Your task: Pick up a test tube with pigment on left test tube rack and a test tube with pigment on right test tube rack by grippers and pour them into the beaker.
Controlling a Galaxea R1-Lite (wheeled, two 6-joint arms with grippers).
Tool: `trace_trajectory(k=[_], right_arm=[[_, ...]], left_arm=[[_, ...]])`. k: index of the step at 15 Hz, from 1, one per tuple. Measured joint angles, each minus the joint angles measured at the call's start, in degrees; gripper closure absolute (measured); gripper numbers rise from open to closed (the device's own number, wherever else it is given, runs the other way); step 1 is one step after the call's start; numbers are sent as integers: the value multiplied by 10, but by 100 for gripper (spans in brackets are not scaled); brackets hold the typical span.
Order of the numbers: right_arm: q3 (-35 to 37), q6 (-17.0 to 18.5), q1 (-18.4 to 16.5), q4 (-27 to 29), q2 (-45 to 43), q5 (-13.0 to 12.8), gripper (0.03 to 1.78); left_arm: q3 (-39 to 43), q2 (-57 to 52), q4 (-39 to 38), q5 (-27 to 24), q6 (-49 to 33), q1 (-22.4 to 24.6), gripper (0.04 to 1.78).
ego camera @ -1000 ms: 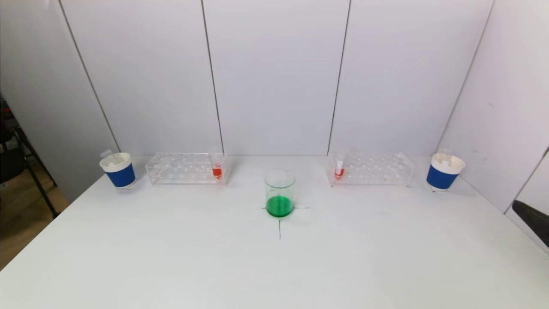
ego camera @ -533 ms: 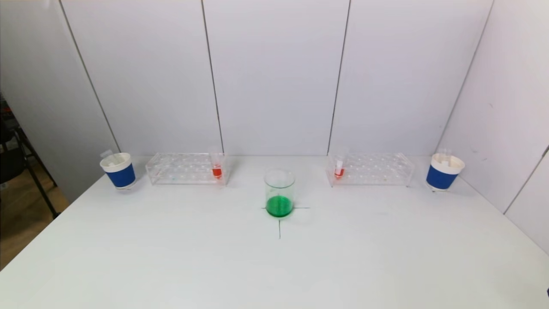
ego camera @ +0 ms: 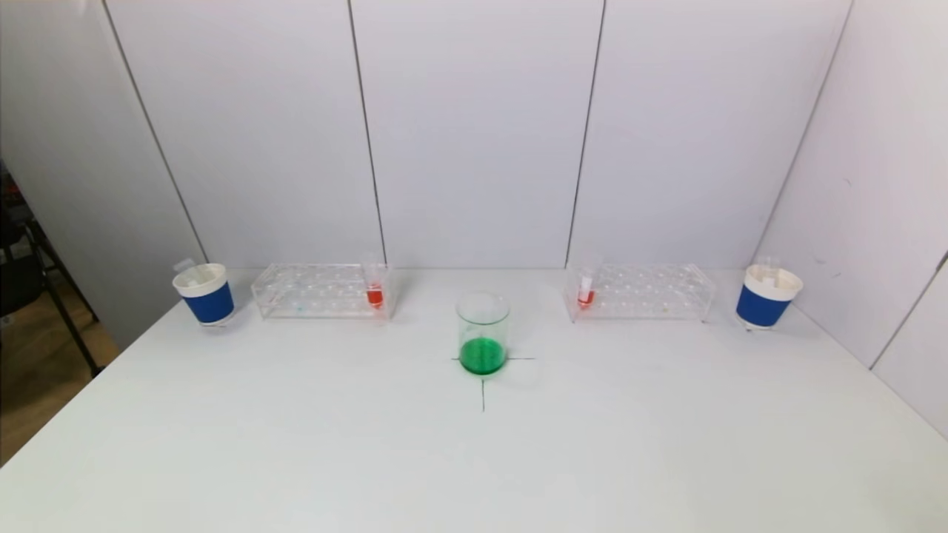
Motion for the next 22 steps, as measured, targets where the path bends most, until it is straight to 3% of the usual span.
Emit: trace_trajectory(k=[4,9,11,14,22], right_arm=[[19,7,14,-2,-5,-15,4],[9,-24,54,88,-116,-28,4],[7,-39,59,110,-141,-22,4],[17,-45,60,123,-156,12,4],[21,-18,60,125,-160,7,4]], left_arm=[[0,0,0,0,0,0,6],[0,0,0,0,0,0,6],[0,0,0,0,0,0,6],[0,0,0,0,0,0,6],[0,0,0,0,0,0,6]])
